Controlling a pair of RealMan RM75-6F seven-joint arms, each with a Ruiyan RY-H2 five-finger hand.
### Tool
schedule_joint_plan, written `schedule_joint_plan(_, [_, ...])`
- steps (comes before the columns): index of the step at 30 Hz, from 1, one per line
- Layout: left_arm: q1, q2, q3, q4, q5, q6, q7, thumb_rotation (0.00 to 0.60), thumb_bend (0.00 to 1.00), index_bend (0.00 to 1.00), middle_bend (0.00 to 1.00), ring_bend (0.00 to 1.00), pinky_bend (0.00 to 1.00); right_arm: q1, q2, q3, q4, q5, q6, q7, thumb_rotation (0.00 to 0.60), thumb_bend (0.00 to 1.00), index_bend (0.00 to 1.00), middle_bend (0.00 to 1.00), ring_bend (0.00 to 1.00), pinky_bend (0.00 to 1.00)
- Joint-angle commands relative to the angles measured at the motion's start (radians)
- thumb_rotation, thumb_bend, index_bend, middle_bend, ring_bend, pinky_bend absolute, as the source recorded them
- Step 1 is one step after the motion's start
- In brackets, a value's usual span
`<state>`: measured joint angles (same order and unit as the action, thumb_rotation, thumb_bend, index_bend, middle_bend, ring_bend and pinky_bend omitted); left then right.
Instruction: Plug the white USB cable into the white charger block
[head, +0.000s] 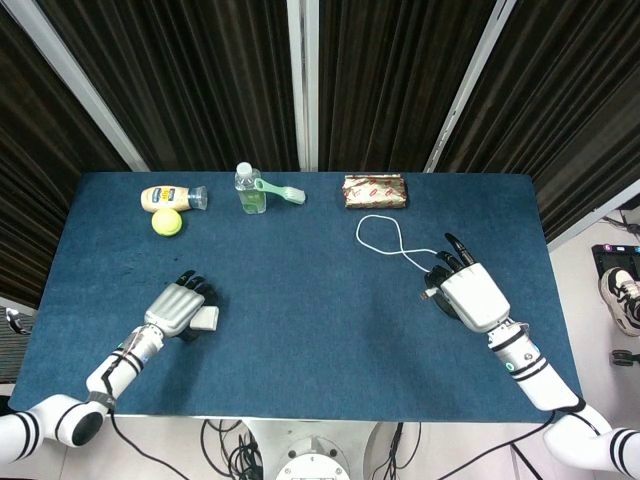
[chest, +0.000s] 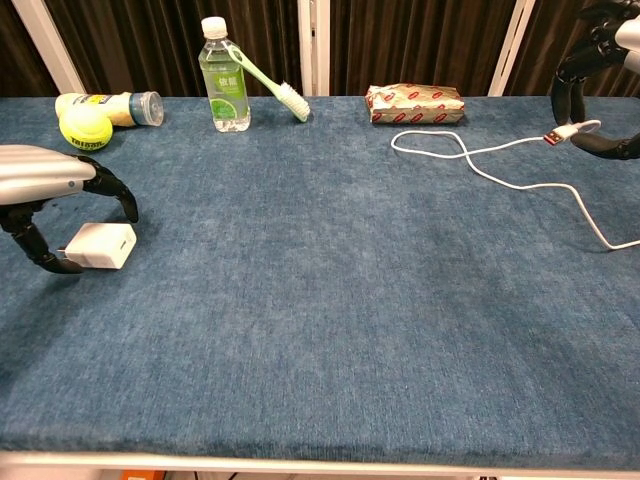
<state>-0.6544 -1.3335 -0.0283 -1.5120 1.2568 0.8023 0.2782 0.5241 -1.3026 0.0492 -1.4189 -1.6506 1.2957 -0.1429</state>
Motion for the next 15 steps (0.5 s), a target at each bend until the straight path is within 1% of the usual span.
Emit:
schedule_joint_plan(1, [-0.004,-0.003,0.002,0.005,0.004,-0.004,-0.009,0.6,0.23,0.28,0.2,0.1,0.04,-0.002,-0.001,0.001,-0.001,0.001,0.0,0.0,0.6,0.54,0.65,0.53,0.25,0.0])
schedule_joint_plan(5, [-0.01,-0.008,0.006,0.017,0.009,-0.011,-0.019,0.6,0.26,0.28,0.2,0.09,0.04,-0.005,-0.004,0.001,-0.001,0.002,0.0,0.001,0.6,0.54,0.65,0.53,0.25,0.0])
schedule_joint_plan(11, [-0.014,-0.015,0.008,0.032,0.016,-0.01,-0.039,0.6,0.26,0.3,0.22,0.1,0.04,-0.01,-0.008,0.002,-0.003,0.005,-0.001,-0.001,0.6,0.54,0.66,0.53,0.25,0.0])
schedule_joint_plan(13, [-0.014,-0.02,0.007,0.039,0.019,-0.006,-0.05,0.6,0.26,0.32,0.25,0.12,0.04,-0.013,-0.01,0.001,-0.006,0.004,0.001,-0.003,0.6,0.54,0.66,0.53,0.25,0.0])
schedule_joint_plan(15, [-0.012,-0.024,0.005,0.044,0.021,0.001,-0.056,0.6,0.25,0.35,0.3,0.16,0.05,-0.015,-0.011,0.0,-0.008,0.005,0.001,-0.005,0.6,0.54,0.66,0.53,0.25,0.0])
